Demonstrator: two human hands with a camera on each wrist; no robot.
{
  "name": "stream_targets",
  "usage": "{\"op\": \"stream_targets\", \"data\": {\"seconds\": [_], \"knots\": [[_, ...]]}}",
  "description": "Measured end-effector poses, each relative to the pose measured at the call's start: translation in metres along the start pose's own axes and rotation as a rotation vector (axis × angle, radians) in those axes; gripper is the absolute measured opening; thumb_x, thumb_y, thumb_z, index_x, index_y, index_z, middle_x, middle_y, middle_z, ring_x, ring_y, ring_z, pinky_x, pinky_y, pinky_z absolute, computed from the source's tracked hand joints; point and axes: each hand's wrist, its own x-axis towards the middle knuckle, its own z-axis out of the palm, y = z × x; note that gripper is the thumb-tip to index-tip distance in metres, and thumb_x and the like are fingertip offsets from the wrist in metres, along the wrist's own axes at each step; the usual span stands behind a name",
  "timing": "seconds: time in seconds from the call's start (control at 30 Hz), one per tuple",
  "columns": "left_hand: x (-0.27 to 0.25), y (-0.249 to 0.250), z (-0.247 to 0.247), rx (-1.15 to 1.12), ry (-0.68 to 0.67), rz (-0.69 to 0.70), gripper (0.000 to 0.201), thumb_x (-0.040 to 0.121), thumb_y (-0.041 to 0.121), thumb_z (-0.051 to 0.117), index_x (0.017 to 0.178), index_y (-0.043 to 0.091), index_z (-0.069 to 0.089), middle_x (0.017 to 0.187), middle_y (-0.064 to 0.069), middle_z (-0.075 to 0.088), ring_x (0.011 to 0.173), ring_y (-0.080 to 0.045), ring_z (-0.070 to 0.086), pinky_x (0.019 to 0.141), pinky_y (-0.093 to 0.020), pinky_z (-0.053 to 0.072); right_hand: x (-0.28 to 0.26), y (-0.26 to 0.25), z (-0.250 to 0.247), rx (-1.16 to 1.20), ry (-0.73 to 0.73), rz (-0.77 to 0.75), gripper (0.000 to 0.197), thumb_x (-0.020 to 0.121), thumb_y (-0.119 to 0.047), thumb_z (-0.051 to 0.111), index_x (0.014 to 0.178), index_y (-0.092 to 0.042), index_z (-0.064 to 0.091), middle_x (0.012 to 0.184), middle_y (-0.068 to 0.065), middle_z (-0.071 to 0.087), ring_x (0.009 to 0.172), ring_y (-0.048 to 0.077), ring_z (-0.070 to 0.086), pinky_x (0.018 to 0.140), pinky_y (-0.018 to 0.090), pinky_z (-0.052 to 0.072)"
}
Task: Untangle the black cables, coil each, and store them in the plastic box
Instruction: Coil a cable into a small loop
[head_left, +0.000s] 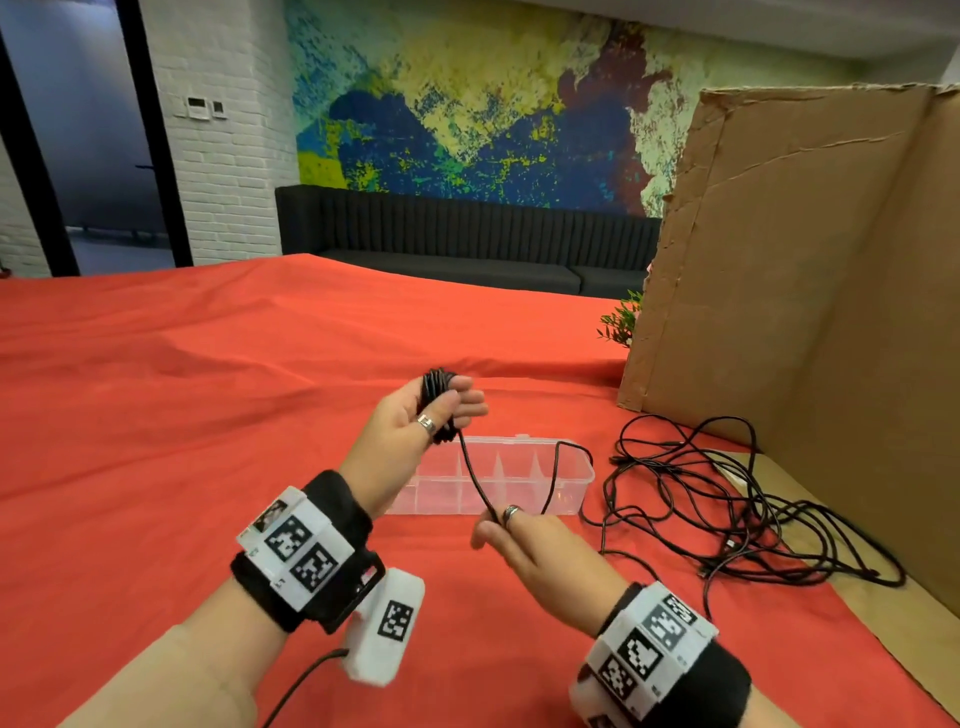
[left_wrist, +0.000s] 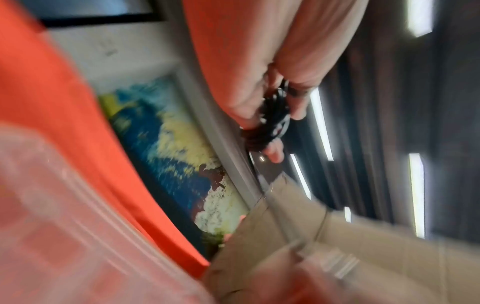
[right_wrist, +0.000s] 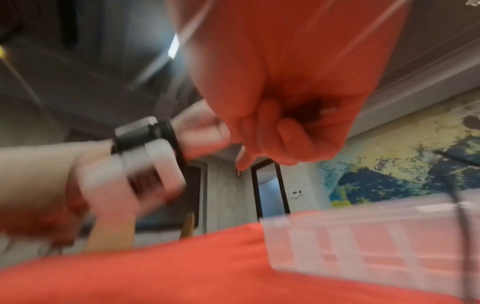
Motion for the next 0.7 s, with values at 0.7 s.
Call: {"op": "stream_targets", "data": {"seconds": [0.7], "knots": [[-0.026, -0.024, -0.003, -0.152, -0.369, -0.417, 0.012, 0.078, 0.009, 0.055, 0.087, 0.003, 0.060, 0.069, -0.002, 0.065, 0.059, -0.010, 0.060, 0.062, -0.019, 0.050, 0.017, 0.004, -0.023, 0.603, 0.104, 0.000, 0.024, 0.098, -0.019, 0.043, 0.075, -0.021, 0.051, 0.043, -0.018, 0.045, 0.040, -0.002, 0.037, 0.045, 0.010, 0.030]]}}
